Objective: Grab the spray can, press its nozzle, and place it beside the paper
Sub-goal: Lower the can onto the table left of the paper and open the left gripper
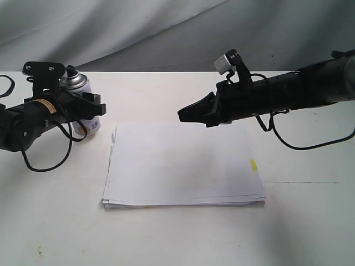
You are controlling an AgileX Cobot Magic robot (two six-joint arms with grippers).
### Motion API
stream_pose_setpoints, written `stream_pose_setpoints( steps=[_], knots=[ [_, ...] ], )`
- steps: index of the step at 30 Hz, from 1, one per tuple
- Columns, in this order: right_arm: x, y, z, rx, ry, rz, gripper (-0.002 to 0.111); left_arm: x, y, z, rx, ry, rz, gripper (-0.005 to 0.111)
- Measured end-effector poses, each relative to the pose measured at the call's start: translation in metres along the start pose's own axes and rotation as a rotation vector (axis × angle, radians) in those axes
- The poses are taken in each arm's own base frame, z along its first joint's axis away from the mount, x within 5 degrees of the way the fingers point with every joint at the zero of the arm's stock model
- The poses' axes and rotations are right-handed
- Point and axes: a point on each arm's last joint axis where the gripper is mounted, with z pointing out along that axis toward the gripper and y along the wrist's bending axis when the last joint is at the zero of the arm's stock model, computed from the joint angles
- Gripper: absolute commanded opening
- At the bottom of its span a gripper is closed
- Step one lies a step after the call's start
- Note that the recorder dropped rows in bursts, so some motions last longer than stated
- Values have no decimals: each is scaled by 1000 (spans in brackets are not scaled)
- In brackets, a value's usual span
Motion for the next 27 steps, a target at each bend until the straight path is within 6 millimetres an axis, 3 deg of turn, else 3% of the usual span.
stream_pose_setpoints(
  steps=[27],
  knots=[
    [0, 0, 0, -2, 0, 0, 0, 21, 2, -6, -9, 46, -27, 0]
  ],
)
